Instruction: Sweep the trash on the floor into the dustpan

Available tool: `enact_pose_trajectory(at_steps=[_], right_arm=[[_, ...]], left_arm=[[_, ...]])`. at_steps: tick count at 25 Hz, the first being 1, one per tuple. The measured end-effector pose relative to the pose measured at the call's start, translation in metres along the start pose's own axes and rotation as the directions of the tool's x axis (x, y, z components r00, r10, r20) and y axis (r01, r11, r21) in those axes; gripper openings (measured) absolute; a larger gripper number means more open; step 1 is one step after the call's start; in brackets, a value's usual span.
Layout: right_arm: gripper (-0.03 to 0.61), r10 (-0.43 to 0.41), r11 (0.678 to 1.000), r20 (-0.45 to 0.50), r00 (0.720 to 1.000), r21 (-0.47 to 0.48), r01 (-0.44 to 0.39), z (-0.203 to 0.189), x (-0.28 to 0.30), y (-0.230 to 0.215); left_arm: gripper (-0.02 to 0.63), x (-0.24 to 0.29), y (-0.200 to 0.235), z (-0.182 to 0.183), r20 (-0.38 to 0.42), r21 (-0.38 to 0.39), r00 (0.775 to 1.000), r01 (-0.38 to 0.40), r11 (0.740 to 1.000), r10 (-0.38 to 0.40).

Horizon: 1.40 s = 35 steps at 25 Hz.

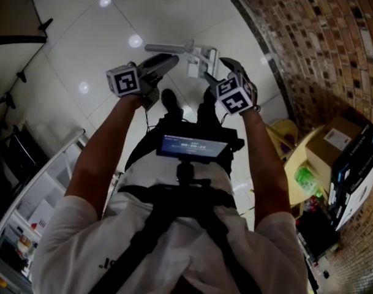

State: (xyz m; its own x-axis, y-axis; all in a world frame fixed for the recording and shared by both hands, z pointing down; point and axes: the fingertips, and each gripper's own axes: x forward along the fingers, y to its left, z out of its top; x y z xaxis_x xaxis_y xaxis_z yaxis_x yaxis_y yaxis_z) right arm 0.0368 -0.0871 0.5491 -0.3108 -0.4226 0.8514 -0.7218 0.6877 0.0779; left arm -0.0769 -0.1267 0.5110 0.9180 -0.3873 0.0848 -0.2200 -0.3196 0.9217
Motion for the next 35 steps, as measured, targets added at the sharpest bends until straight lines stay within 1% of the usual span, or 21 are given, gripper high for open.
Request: enact_pose_trajectory(at_steps=[7, 12, 15, 17, 20, 21, 23, 26, 28, 29, 30, 32, 33, 35], right_arm=[[0.27, -0.048, 0.996, -0.006, 0.999, 0.071, 0.048, -0.02, -0.017, 0.001], [0.27, -0.066, 0.993, 0.004, 0.998, 0.101, 0.065, -0.024, -0.029, 0.008], [0.27, -0.063, 0.991, 0.025, 0.998, 0.12, 0.06, -0.021, -0.038, 0.011], [0.27, -0.047, 0.99, 0.051, 0.998, 0.138, 0.039, -0.019, -0.045, 0.012], [0.27, -0.035, 0.977, 0.102, 0.994, 0.212, 0.013, -0.017, -0.056, 0.011], [0.27, -0.031, 0.972, 0.118, 0.992, 0.233, 0.003, -0.017, -0.061, 0.011], [0.27, -0.023, 0.964, 0.155, 0.988, 0.263, -0.019, -0.016, -0.07, 0.01], [0.262, -0.002, 0.959, 0.221, 0.975, 0.276, -0.06, -0.014, -0.085, 0.011], [0.188, 0.002, 0.962, 0.249, 0.969, 0.263, -0.069, -0.016, -0.098, 0.011], [0.159, 0.002, 0.964, 0.26, 0.966, 0.257, -0.071, -0.019, -0.105, 0.011], [0.138, 0.001, 0.965, 0.27, 0.963, 0.254, -0.072, -0.022, -0.111, 0.01], [0.106, -0.005, 0.966, 0.286, 0.958, 0.25, -0.069, -0.033, -0.124, 0.009], [0.09, -0.009, 0.966, 0.291, 0.957, 0.249, -0.067, -0.04, -0.13, 0.009], [0.064, -0.015, 0.968, 0.298, 0.955, 0.245, -0.061, -0.054, -0.142, 0.008]], left_arm=[[0.272, -0.019, -0.003, -0.013, 0.003, -0.014, 1.0, 0.009, 1.0, -0.009], [0.271, -0.035, -0.015, -0.015, 0.043, -0.014, 0.999, 0.03, 0.999, -0.029], [0.27, -0.043, -0.027, -0.016, 0.06, 0.002, 0.997, 0.048, 0.999, -0.048], [0.27, -0.046, -0.036, -0.018, 0.07, 0.012, 0.996, 0.054, 0.998, -0.055], [0.267, -0.049, -0.05, -0.025, 0.071, 0.039, 0.997, 0.041, 0.998, -0.044], [0.258, -0.05, -0.055, -0.027, 0.071, 0.052, 0.997, 0.033, 0.998, -0.036], [0.218, -0.051, -0.066, -0.03, 0.085, 0.079, 0.996, 0.027, 0.996, -0.034], [0.167, -0.052, -0.087, -0.033, 0.123, 0.125, 0.99, 0.048, 0.991, -0.064], [0.124, -0.051, -0.104, -0.04, 0.148, 0.162, 0.984, 0.073, 0.984, -0.097], [0.103, -0.05, -0.111, -0.044, 0.162, 0.174, 0.982, 0.072, 0.982, -0.1], [0.081, -0.048, -0.119, -0.048, 0.174, 0.19, 0.98, 0.066, 0.98, -0.1], [0.015, -0.043, -0.132, -0.06, 0.186, 0.235, 0.977, 0.056, 0.97, -0.102], [0.002, -0.04, -0.137, -0.068, 0.188, 0.251, 0.978, 0.047, 0.967, -0.096], [0.002, -0.033, -0.146, -0.083, 0.19, 0.271, 0.978, 0.032, 0.962, -0.087]])
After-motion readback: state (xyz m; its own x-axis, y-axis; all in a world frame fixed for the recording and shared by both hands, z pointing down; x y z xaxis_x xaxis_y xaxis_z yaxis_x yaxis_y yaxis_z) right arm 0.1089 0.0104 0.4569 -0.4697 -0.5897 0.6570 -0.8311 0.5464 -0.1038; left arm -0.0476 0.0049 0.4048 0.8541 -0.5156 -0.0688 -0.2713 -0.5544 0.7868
